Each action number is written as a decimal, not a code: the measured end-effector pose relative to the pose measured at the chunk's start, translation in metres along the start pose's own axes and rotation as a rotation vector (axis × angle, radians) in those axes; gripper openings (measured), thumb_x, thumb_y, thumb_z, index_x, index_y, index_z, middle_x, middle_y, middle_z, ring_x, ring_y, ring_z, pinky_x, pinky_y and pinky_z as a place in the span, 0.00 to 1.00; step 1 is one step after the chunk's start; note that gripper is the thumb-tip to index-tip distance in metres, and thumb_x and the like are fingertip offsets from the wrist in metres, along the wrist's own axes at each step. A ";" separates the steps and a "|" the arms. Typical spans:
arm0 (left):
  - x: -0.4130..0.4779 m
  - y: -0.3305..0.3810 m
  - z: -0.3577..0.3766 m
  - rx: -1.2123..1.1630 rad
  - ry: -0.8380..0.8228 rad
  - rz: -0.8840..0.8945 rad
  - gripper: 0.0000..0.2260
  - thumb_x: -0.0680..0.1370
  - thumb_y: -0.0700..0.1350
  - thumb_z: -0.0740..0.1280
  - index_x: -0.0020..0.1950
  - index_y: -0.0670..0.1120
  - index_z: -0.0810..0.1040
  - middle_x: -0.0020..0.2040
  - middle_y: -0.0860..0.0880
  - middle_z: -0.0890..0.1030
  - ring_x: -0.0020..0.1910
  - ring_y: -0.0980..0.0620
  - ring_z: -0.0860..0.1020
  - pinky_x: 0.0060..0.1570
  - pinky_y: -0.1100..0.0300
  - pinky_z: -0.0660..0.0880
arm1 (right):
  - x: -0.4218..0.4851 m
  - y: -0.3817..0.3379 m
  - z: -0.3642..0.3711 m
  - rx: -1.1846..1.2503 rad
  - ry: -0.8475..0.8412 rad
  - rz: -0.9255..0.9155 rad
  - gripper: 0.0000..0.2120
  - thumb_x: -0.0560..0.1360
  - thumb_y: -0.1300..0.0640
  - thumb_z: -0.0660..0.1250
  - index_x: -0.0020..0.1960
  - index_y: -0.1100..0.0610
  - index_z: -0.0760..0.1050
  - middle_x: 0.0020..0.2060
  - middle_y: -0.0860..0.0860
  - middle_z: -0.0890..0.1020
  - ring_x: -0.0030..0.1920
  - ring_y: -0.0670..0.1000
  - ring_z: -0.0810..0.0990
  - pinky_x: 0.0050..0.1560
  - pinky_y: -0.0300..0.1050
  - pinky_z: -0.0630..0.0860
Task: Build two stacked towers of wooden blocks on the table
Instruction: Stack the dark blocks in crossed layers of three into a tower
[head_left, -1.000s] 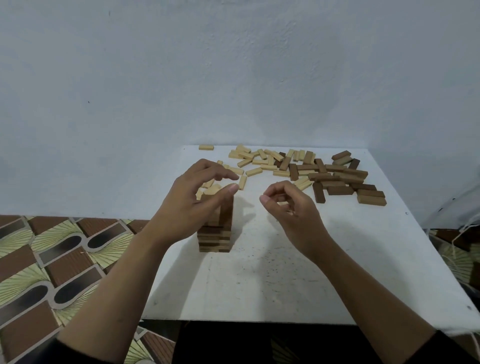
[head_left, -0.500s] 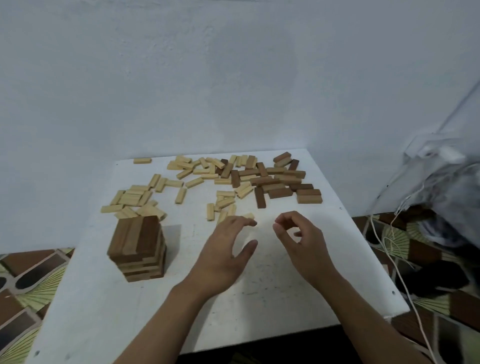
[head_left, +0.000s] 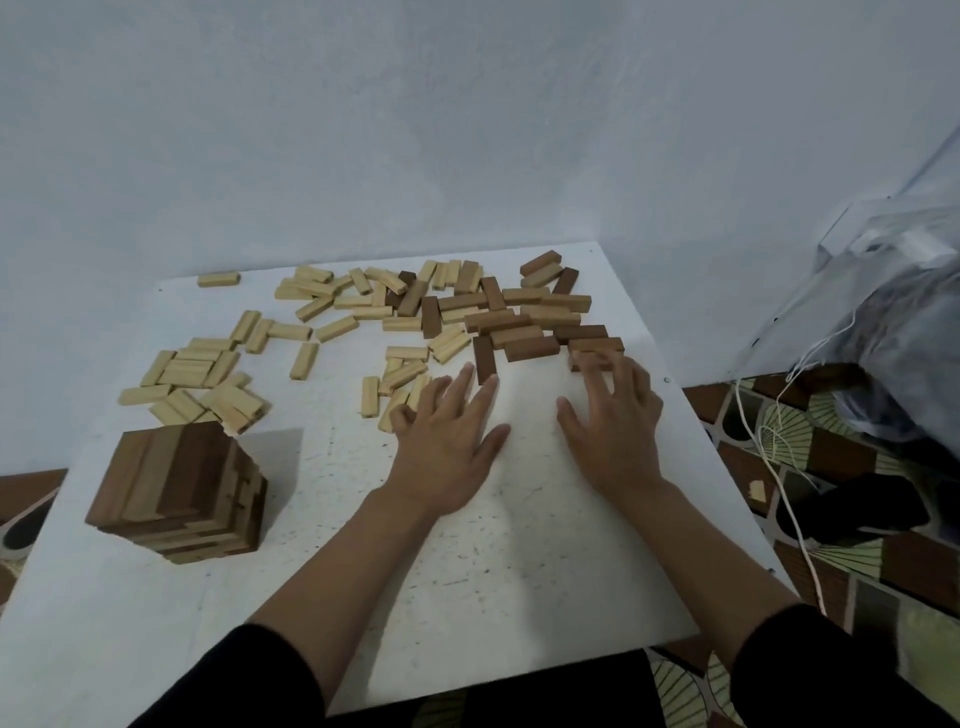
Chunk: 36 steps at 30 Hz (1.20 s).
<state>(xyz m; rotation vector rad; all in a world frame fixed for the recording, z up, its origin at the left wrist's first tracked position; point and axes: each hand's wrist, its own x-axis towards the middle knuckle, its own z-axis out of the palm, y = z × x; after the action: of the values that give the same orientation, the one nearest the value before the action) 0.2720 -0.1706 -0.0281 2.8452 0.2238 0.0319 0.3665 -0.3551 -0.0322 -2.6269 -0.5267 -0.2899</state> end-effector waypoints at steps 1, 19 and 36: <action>0.004 0.001 0.002 0.008 0.024 0.004 0.27 0.84 0.64 0.47 0.82 0.58 0.52 0.83 0.52 0.51 0.80 0.46 0.51 0.68 0.39 0.54 | 0.000 0.001 0.002 -0.011 -0.007 0.011 0.24 0.79 0.47 0.65 0.73 0.53 0.69 0.70 0.56 0.69 0.72 0.59 0.64 0.66 0.64 0.68; -0.031 0.002 0.007 -0.097 0.216 0.146 0.13 0.82 0.50 0.64 0.67 0.55 0.75 0.74 0.57 0.72 0.78 0.54 0.61 0.61 0.47 0.57 | -0.014 0.005 0.006 0.130 0.091 -0.186 0.13 0.77 0.58 0.62 0.57 0.57 0.82 0.57 0.53 0.83 0.61 0.55 0.80 0.69 0.64 0.67; -0.116 -0.038 -0.004 0.010 0.122 0.238 0.21 0.85 0.58 0.55 0.79 0.60 0.64 0.76 0.55 0.67 0.73 0.49 0.66 0.59 0.44 0.61 | -0.043 -0.051 -0.007 0.598 -0.255 -0.403 0.13 0.77 0.61 0.60 0.53 0.58 0.82 0.47 0.49 0.85 0.49 0.46 0.82 0.54 0.48 0.79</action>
<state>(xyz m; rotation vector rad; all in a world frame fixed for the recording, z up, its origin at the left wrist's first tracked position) 0.1515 -0.1522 -0.0351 2.8659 -0.0906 0.2541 0.3057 -0.3296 -0.0184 -1.9702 -1.0481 0.0816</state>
